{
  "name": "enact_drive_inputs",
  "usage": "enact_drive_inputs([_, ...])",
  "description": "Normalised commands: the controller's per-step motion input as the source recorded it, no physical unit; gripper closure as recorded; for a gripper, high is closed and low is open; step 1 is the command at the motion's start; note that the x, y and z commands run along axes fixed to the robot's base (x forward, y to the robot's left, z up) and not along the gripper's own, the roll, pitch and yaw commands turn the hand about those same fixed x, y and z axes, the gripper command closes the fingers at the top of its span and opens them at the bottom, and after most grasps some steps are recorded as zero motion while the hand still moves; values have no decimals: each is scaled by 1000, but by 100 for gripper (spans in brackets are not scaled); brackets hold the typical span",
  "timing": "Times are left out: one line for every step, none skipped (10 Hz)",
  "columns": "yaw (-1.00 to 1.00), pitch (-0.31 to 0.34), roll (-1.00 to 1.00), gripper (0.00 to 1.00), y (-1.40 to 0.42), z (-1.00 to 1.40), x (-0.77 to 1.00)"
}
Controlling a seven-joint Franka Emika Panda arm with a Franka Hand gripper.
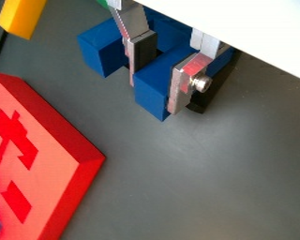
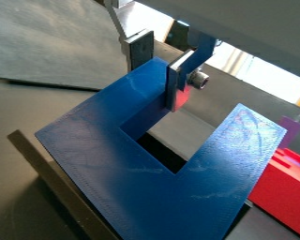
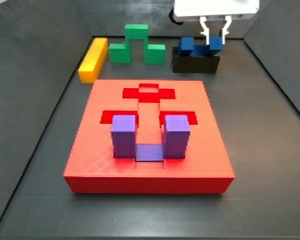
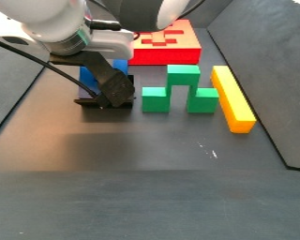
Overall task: Pick up the blue object. Move up. Place the blue object on the fixture. Regrasp the blue object. Move to above the board. Insert the blue object.
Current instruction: Place the blue object on the fixture, then regrasp the blue object.
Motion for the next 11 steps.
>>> enact_drive_inputs([0, 0, 0, 100, 0, -17, 0])
enact_drive_inputs([0, 0, -6, 100, 0, -29, 0])
enact_drive_inputs([0, 0, 0, 0, 0, 0, 0])
enact_drive_inputs([0, 9, 31, 0, 0, 0, 23])
enact_drive_inputs([0, 0, 23, 0, 0, 0, 0])
enact_drive_inputs([0, 57, 51, 0, 0, 60, 29])
enact_drive_inputs([0, 134, 111, 0, 54, 586, 49])
enact_drive_inputs([0, 151, 337, 0, 74, 929, 43])
enact_drive_inputs([0, 143, 371, 0, 69, 929, 74])
enact_drive_inputs([0, 77, 400, 0, 26, 889, 74])
enact_drive_inputs([111, 51, 717, 0, -31, 746, 149])
